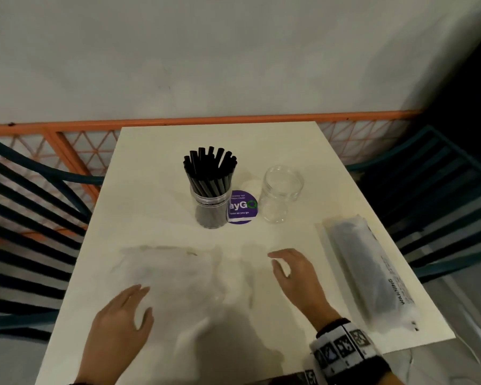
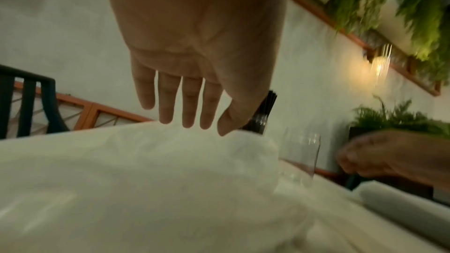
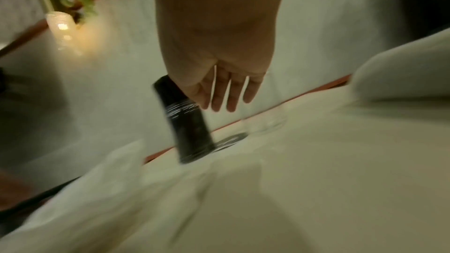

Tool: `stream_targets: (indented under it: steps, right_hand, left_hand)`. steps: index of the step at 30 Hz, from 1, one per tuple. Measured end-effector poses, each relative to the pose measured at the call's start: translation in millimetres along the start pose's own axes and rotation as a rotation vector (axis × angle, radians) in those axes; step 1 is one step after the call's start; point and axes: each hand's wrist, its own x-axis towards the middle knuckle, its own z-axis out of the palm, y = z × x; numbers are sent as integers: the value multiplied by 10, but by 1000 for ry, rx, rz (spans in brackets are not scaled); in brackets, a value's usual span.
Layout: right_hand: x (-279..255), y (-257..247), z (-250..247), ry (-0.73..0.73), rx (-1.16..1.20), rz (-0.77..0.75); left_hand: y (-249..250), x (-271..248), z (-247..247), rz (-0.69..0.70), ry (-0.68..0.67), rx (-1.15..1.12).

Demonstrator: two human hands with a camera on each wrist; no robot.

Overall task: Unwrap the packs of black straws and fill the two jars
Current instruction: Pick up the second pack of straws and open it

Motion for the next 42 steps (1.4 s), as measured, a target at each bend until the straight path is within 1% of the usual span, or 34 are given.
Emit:
stream_targets:
  steps: [1, 3, 4, 5, 6, 8, 9, 10, 11, 14, 16, 18, 20, 21, 22, 24, 25, 26, 28, 29, 32, 33, 34, 36, 39, 41, 42]
  right_hand:
    - [31, 195, -176, 80, -85, 62]
    - [68, 573, -532, 176, -259, 195]
    - [67, 739, -691, 190, -311, 286]
    - [66, 872, -829, 183, -330, 410]
    - [56, 1018, -938, 148, -330, 555]
    - [30, 1276, -1086, -11, -310, 818]
    - [18, 1370, -1124, -89, -271, 898]
    - [7, 1459, -1133, -140, -216, 937]
    - [5, 1524, -1125, -164, -160, 936]
    - [58, 1597, -1090, -200, -32, 807]
    - [134, 1559, -1070, -304, -23, 675]
    - [198, 1474, -1045, -414, -77, 495]
    - [230, 1345, -1014, -489, -174, 256]
    - [227, 1285, -991, -502, -236, 129]
    - [224, 1235, -961, -484, -281, 3]
    - [223, 1187, -900, -423, -304, -198]
    - [226, 1173, -878, -396, -313, -273]
    - [234, 1163, -855, -385, -328, -318]
    - [248, 1140, -835, -377, -349, -355]
    - [254, 1130, -838, -382, -348, -368]
    - [292, 1099, -883, -487, -309, -389]
    - [309, 1068, -910, -541, -268, -359]
    - [331, 1015, -937, -566, -225, -333]
    - [393, 885, -973, -512, -163, -338]
    - [525, 773, -951, -423, -163, -389]
    - [607, 746, -937, -318, -161, -417]
    - [643, 730, -964, -278, -160, -402]
  left_hand:
    - [133, 13, -58, 7, 67, -57]
    - [444, 47, -164, 44, 103, -161]
    - [599, 75, -163, 76, 103, -190]
    - [740, 117, -127, 109, 95, -219]
    - [882, 162, -75, 134, 79, -251]
    - [1131, 281, 84, 189, 60, -310]
    - [1247, 338, 161, 213, 40, -340]
    - [1367, 388, 224, 222, 12, -376]
    - [1469, 435, 297, 237, -9, -412]
    - [1759, 568, 496, 251, -59, -500]
    - [1909, 675, 613, 225, -103, -529]
    - [2035, 772, 706, 138, -141, -585]
    - [2145, 854, 745, 20, -131, -666]
    - [2184, 890, 753, -40, -110, -708]
    - [2204, 923, 757, -95, -91, -747]
    - [2230, 957, 729, -186, -66, -791]
    - [2234, 955, 707, -200, -60, -811]
    - [2225, 946, 697, -185, -60, -815]
    - [2223, 895, 665, -137, -37, -797]
    - [2213, 867, 669, -133, -2, -798]
    - [2170, 786, 674, -160, 91, -832]
    - [2170, 757, 667, -153, 106, -844]
    - [2173, 735, 660, -149, 113, -864]
    - [2215, 689, 608, -142, 162, -902]
    - [2264, 673, 515, -134, 283, -994]
    - [2237, 674, 439, -125, 358, -1034]
    - [2208, 675, 394, -119, 390, -1061]
